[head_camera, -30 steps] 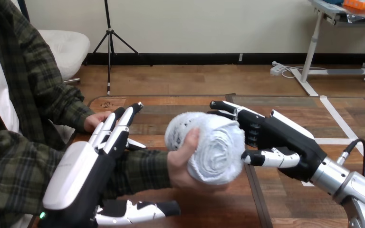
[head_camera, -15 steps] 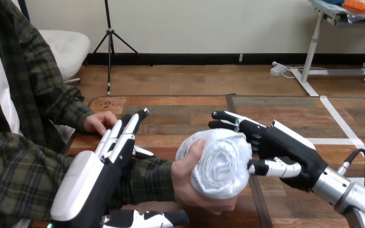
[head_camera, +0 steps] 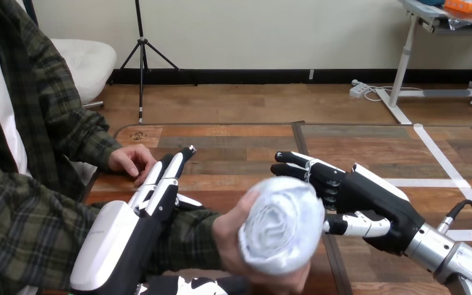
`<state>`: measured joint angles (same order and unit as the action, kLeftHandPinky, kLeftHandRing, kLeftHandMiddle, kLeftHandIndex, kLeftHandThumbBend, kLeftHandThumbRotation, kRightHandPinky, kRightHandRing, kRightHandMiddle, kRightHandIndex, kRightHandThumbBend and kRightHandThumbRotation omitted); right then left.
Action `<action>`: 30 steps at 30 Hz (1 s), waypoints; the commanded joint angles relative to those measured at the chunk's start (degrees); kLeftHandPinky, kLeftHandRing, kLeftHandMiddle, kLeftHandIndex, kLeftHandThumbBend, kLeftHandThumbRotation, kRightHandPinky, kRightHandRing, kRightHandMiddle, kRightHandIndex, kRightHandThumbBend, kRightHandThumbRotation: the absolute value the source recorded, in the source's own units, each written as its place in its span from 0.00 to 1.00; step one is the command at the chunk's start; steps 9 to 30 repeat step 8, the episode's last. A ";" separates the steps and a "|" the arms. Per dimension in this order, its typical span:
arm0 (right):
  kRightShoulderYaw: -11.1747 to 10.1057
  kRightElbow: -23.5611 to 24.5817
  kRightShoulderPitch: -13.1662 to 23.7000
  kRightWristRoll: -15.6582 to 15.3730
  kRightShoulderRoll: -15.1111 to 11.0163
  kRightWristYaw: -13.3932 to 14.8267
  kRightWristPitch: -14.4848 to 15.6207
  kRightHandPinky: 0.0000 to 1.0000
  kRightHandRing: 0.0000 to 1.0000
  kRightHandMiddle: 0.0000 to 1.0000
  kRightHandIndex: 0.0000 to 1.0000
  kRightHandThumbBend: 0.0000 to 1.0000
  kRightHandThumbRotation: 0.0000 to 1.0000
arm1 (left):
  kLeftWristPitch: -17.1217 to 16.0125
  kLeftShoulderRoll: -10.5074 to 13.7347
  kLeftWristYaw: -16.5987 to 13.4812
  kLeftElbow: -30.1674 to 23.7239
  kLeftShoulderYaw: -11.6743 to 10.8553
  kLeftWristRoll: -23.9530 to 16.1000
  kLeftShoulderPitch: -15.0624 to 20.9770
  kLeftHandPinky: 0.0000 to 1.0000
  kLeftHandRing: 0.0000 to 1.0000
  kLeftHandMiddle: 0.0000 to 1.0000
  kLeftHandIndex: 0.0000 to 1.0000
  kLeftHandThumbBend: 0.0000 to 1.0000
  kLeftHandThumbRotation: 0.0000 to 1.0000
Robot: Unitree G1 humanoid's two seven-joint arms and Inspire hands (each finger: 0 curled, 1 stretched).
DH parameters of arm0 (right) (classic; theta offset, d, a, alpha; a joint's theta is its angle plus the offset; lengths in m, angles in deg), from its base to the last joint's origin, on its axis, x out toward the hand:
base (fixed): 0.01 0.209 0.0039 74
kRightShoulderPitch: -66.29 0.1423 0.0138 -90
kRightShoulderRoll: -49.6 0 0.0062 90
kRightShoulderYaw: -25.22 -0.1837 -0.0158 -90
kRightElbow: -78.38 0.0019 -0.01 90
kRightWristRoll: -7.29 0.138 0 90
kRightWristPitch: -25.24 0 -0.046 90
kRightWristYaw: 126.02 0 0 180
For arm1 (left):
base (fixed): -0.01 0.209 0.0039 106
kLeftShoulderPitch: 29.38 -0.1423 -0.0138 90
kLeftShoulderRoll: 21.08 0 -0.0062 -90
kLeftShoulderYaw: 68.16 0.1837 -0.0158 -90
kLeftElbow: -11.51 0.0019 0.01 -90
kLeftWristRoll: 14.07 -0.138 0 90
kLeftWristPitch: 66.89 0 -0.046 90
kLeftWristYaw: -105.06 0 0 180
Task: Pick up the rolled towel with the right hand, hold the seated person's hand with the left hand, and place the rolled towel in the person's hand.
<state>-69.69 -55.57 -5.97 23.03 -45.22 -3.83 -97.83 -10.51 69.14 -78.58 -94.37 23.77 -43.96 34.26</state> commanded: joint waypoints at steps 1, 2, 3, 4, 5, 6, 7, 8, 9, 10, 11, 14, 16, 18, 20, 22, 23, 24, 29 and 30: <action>-1.41 0.36 1.70 1.01 -0.46 0.17 -1.07 0.98 0.96 0.92 0.93 1.00 0.54 | -1.51 -1.23 0.72 -4.01 3.55 -0.01 2.03 0.90 0.98 1.00 1.00 1.00 0.52; -1.41 0.45 1.63 0.98 -0.48 0.16 -1.17 0.98 0.96 0.92 0.93 1.00 0.54 | -1.36 -1.28 0.92 -4.22 3.62 0.07 2.03 0.90 0.98 1.00 1.00 1.00 0.52; -1.41 0.51 1.59 0.98 -0.49 0.14 -1.22 0.98 0.96 0.92 0.93 1.00 0.54 | -1.27 -1.32 1.07 -4.36 3.65 0.12 2.02 0.89 0.98 1.00 1.00 1.00 0.52; -1.40 0.55 1.56 0.97 -0.51 0.13 -1.26 0.98 0.96 0.92 0.93 1.00 0.54 | -1.21 -1.37 1.18 -4.45 3.67 0.15 2.01 0.89 0.98 1.00 1.00 1.00 0.51; -1.42 0.64 1.48 0.99 -0.50 0.11 -1.34 0.98 0.96 0.92 0.93 1.00 0.54 | -1.18 -1.32 1.51 -4.55 3.77 0.49 2.06 0.89 0.98 1.00 1.00 1.00 0.51; -1.40 0.66 1.46 0.98 -0.45 0.15 -1.39 0.98 0.96 0.92 0.93 1.00 0.54 | -1.23 -1.25 1.75 -4.53 3.78 0.77 2.12 0.89 0.98 1.00 1.00 1.00 0.51; -1.39 0.67 1.45 0.96 -0.42 0.18 -1.43 0.98 0.96 0.92 0.93 1.00 0.54 | -1.26 -1.23 1.93 -4.51 3.77 0.97 2.16 0.89 0.98 1.00 1.00 1.00 0.50; -1.38 0.72 1.40 0.94 -0.43 0.20 -1.46 0.98 0.96 0.92 0.93 1.00 0.54 | -1.22 -1.26 2.03 -4.61 3.74 0.89 2.16 0.89 0.98 1.00 1.00 1.00 0.50; -1.38 0.72 1.40 0.94 -0.43 0.20 -1.46 0.98 0.96 0.92 0.93 1.00 0.54 | -1.22 -1.26 2.03 -4.61 3.74 0.89 2.16 0.89 0.98 1.00 1.00 1.00 0.50; -1.38 0.72 1.40 0.94 -0.43 0.20 -1.46 0.98 0.96 0.92 0.93 1.00 0.54 | -1.22 -1.26 2.03 -4.61 3.74 0.89 2.16 0.89 0.98 1.00 1.00 1.00 0.50; -1.38 0.72 1.40 0.94 -0.43 0.20 -1.46 0.98 0.96 0.92 0.93 1.00 0.54 | -1.22 -1.26 2.03 -4.61 3.74 0.89 2.16 0.89 0.98 1.00 1.00 1.00 0.50; -1.38 0.72 1.40 0.94 -0.43 0.20 -1.46 0.98 0.96 0.92 0.93 1.00 0.54 | -1.22 -1.26 2.03 -4.61 3.74 0.89 2.16 0.89 0.98 1.00 1.00 1.00 0.50; -1.38 0.72 1.40 0.94 -0.43 0.20 -1.46 0.98 0.96 0.92 0.93 1.00 0.54 | -1.22 -1.26 2.03 -4.61 3.74 0.89 2.16 0.89 0.98 1.00 1.00 1.00 0.50; -1.38 0.72 1.40 0.94 -0.43 0.20 -1.46 0.98 0.96 0.92 0.93 1.00 0.54 | -1.22 -1.26 2.03 -4.61 3.74 0.89 2.16 0.89 0.98 1.00 1.00 1.00 0.50; -1.38 0.72 1.40 0.94 -0.43 0.20 -1.46 0.98 0.96 0.92 0.93 1.00 0.54 | -1.22 -1.26 2.03 -4.61 3.74 0.89 2.16 0.89 0.98 1.00 1.00 1.00 0.50; -1.38 0.72 1.40 0.94 -0.43 0.20 -1.46 0.98 0.96 0.92 0.93 1.00 0.54 | -1.22 -1.26 2.03 -4.61 3.74 0.89 2.16 0.89 0.98 1.00 1.00 1.00 0.50; -1.38 0.72 1.40 0.94 -0.43 0.20 -1.46 0.98 0.96 0.92 0.93 1.00 0.54 | -1.22 -1.26 2.03 -4.61 3.74 0.89 2.16 0.89 0.98 1.00 1.00 1.00 0.50; -1.38 0.72 1.40 0.94 -0.43 0.20 -1.46 0.98 0.96 0.92 0.93 1.00 0.54 | -1.22 -1.26 2.03 -4.61 3.74 0.89 2.16 0.89 0.98 1.00 1.00 1.00 0.50; -1.38 0.72 1.40 0.94 -0.43 0.20 -1.46 0.98 0.96 0.92 0.93 1.00 0.54 | -1.22 -1.26 2.03 -4.61 3.74 0.89 2.16 0.89 0.98 1.00 1.00 1.00 0.50; -1.38 0.72 1.40 0.94 -0.43 0.20 -1.46 0.98 0.96 0.92 0.93 1.00 0.54 | -1.22 -1.26 2.03 -4.61 3.74 0.89 2.16 0.89 0.98 1.00 1.00 1.00 0.50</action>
